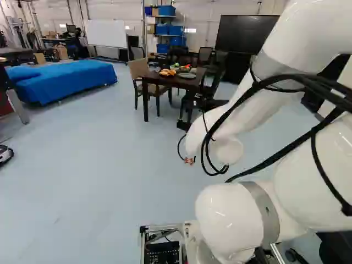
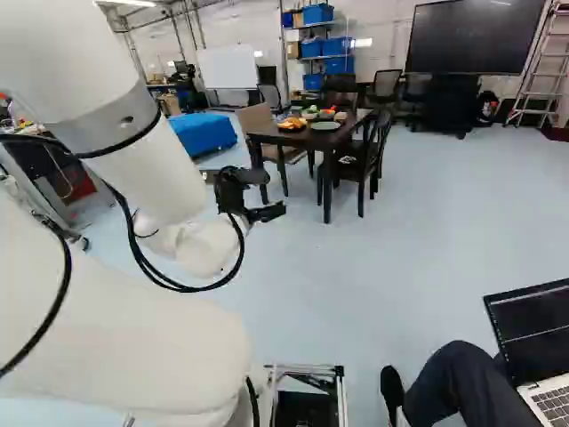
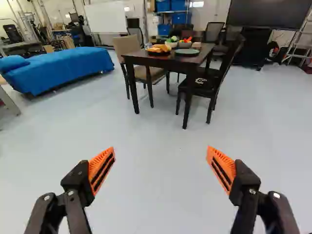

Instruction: Move the croissant to the empty plate

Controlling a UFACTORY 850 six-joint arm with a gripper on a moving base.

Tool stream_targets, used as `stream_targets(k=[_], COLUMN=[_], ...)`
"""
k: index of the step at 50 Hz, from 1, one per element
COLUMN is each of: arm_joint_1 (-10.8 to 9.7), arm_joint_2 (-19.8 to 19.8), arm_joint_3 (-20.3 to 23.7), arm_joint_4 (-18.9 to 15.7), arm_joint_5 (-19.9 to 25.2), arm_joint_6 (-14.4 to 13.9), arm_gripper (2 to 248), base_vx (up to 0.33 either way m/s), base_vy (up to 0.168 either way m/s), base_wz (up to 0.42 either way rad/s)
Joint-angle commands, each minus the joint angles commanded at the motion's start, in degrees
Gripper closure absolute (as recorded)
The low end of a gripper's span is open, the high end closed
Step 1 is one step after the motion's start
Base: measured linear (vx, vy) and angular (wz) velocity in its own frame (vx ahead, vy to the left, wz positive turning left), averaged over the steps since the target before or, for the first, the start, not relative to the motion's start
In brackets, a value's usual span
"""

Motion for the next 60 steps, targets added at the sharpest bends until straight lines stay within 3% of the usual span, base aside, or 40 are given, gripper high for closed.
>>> stream_targets(k=[60], arm_joint_1=[0.00], arm_joint_2=[0.00], arm_joint_3=[0.00], arm_joint_4=[0.00], arm_joint_5=[0.00], arm_joint_6=[0.00], arm_gripper=[3], base_vx=[0.033], base_vy=[-0.007], base_wz=[-0.006])
